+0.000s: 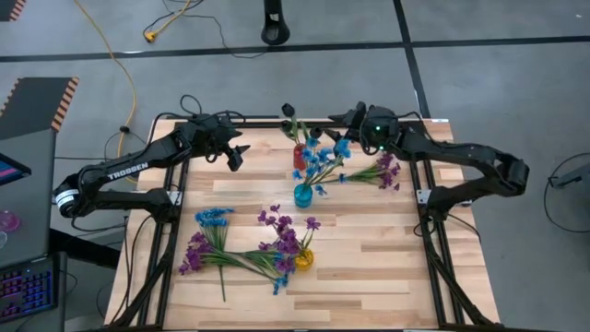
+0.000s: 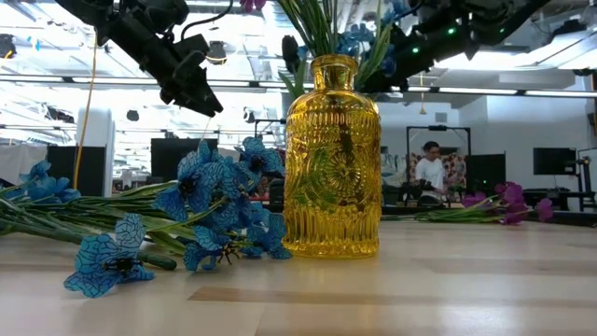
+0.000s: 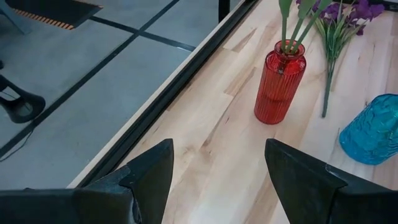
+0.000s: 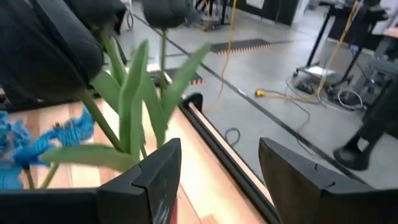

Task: Sort flowers into vase by color
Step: Put the right blue flower into the blue crystal vase

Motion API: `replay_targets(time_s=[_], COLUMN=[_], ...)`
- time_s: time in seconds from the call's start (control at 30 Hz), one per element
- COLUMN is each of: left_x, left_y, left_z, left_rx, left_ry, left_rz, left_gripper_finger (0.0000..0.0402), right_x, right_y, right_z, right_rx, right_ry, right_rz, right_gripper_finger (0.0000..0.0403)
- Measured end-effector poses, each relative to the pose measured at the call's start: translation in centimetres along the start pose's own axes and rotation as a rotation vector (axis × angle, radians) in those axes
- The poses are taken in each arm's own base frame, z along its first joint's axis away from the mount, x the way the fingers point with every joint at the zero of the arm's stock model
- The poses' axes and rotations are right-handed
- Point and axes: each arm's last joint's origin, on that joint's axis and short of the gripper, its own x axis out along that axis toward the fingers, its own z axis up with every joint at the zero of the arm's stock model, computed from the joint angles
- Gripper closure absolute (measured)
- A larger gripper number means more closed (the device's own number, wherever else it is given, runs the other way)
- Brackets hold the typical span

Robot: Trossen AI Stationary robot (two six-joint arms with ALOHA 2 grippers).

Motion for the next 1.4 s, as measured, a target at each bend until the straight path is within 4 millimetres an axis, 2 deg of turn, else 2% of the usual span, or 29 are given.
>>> replay_targets(time_s=[0.2,0.47,1.03,1.2,1.4], left_x=[-0.5,-2.2,-4.8,-4.9,-3.9], left_y=[-0.2,-2.5,-9.3,-11.5,-14.5], left_z=[0.2,0.3,-1.4,-2.4,-3.8], left_rx=[0.005,0.025,-0.006,-0.010,0.005], left_ry=[-0.020,-0.047,0.099,0.198,0.329], left_rz=[-0.008,-0.106,-0.495,-0.549,-0.587], left_gripper_finger=[0.0161,0.0161,0.0161,0.0161,0.0161], right_x=[-1.9,-3.5,-2.9,-3.0,-3.0], right_y=[-1.1,-1.9,-1.1,-0.5,0.0], right_z=[0.2,-0.1,-1.6,-1.6,-1.6], right_rx=[-0.048,-0.069,-0.049,-0.050,-0.057], right_ry=[0.064,0.166,0.291,0.291,0.290], right_rz=[-0.044,-0.137,-0.095,-0.073,-0.050], right_gripper_finger=[0.0160,0.0160,0.0160,0.0160,0.0160])
